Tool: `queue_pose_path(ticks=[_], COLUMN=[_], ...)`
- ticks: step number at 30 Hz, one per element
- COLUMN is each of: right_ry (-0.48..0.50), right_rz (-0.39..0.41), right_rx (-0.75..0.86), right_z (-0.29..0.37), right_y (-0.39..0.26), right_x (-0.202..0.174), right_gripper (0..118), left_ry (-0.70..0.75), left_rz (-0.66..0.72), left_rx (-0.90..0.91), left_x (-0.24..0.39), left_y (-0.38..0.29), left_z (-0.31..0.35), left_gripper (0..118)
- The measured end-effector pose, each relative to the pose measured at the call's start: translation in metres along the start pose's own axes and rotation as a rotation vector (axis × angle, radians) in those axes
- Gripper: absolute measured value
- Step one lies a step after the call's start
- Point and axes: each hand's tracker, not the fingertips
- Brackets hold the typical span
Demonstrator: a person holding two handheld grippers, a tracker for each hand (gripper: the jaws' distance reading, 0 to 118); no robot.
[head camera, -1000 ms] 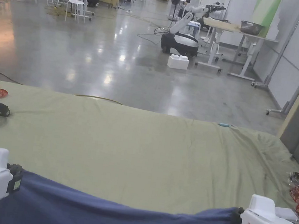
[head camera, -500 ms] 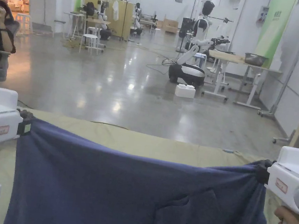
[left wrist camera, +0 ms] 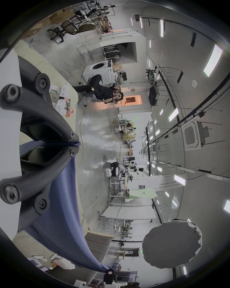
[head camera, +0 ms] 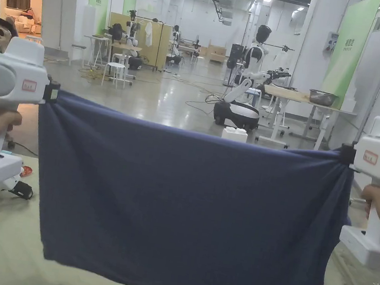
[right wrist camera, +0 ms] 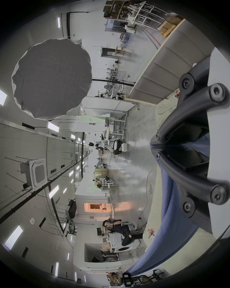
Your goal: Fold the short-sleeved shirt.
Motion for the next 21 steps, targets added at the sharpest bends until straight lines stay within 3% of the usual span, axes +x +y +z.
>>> queue_pose_path(ticks=[15, 21], right_ry=[0.005, 0.007], right_rz=[0.000, 0.041], right_rx=[0.108, 0.129], right_z=[-0.019, -0.010], right_y=[0.075, 0.074], right_x=[-0.001, -0.007], right_gripper=[2, 2], left_ry=[0.054, 0.067], left_rz=[0.011, 0.010], left_rx=[0.079, 0.095], left_x=[-0.006, -0.010], left_y=[0.070, 0.064], left_z=[-0.018, -0.013], left_gripper=[0, 0])
